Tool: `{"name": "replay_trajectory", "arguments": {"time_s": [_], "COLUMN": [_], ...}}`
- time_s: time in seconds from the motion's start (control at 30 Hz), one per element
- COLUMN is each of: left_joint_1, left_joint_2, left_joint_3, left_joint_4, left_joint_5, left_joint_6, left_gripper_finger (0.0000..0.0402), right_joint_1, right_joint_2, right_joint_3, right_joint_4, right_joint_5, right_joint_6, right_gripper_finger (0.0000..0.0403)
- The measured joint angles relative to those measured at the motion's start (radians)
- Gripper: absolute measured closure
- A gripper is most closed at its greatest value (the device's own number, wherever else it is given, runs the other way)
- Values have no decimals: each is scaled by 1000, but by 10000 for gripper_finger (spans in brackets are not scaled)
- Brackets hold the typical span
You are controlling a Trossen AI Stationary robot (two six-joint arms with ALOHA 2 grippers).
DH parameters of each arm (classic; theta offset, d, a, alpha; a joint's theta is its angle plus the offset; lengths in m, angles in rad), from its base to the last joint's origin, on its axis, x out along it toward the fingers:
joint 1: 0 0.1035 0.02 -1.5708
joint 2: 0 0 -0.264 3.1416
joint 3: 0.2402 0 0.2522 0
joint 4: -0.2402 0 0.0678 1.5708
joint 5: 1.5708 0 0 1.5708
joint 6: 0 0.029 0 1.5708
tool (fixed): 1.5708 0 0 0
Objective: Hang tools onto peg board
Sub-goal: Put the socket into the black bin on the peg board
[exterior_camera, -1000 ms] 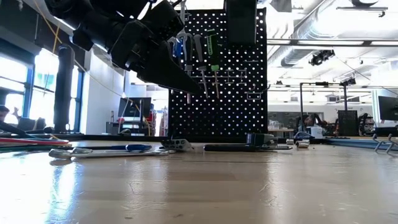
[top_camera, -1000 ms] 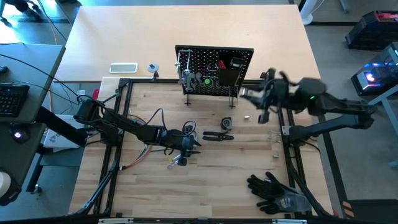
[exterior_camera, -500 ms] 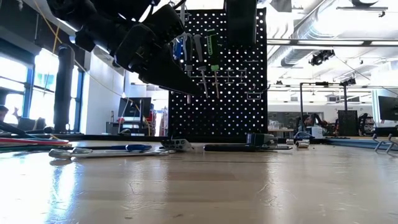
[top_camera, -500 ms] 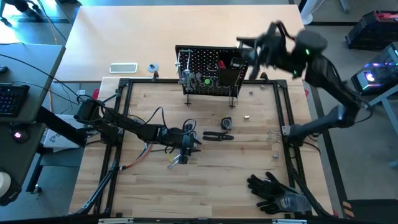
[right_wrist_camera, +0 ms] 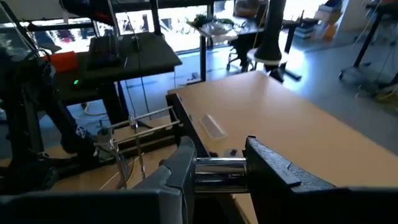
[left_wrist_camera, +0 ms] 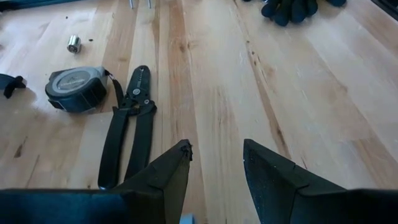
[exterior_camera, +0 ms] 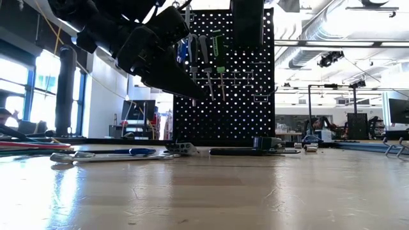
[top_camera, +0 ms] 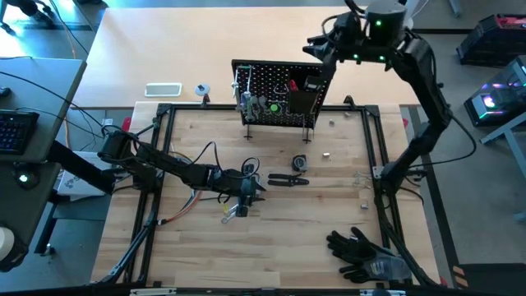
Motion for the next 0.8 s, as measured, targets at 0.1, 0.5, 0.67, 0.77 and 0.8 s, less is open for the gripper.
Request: {"name": "replay_trajectory", "arguments": {"time_s": [0.1, 0.5, 0.67, 0.77, 0.8], "left_joint_1": [-1, -1, -1, -1, -1], "left_joint_2": [0, 0, 0, 0, 0], "left_joint_3": [0, 0, 0, 0, 0], "left_joint_4": [-1, -4, -1, -1, -1], "left_joint_5": [0, 0, 0, 0, 0], "left_joint_6": [0, 8, 0, -2, -3], "left_gripper_finger": [260, 260, 260, 260, 260], "right_joint_1": [-22, -38, -38, -37, -36], "right_joint_2": [0, -1, -2, -2, -2], "right_joint_3": [-24, -29, -29, -29, -29], "right_joint_4": [-22, -94, -87, -87, -87], "right_joint_5": [-29, -101, -108, -108, -108], "right_joint_6": [5, -4, -19, -23, -24], "right_gripper_finger": [306, 269, 264, 263, 262]}}
